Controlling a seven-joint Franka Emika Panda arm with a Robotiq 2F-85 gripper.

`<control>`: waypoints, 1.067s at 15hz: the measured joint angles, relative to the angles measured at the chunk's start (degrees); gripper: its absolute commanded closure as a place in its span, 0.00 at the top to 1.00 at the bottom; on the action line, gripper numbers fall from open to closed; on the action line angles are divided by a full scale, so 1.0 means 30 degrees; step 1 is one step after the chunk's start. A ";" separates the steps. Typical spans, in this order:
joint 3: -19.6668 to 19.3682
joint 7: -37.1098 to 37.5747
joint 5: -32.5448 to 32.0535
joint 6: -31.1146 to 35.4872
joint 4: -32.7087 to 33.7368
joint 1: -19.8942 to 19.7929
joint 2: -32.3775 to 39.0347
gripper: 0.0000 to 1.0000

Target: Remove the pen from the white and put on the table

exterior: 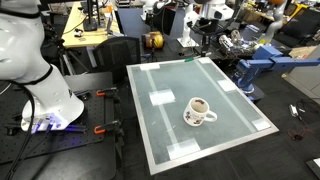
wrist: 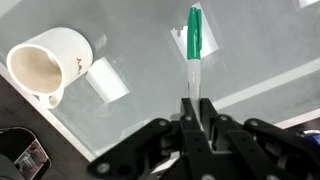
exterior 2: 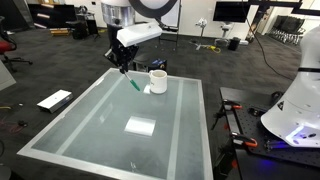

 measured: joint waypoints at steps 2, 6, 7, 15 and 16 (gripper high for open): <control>-0.0078 -0.0642 0.0080 -0.0047 0.0713 0.0022 0.0948 0.03; -0.0308 -0.1177 0.0081 0.0033 0.1859 0.0106 0.2688 0.03; -0.0409 -0.1334 0.0081 0.0090 0.2094 0.0172 0.3068 0.03; -0.1223 -0.1390 0.0047 0.1255 0.3257 0.0880 0.5491 0.03; -0.1261 -0.1390 0.0053 0.1318 0.3391 0.0904 0.5755 0.03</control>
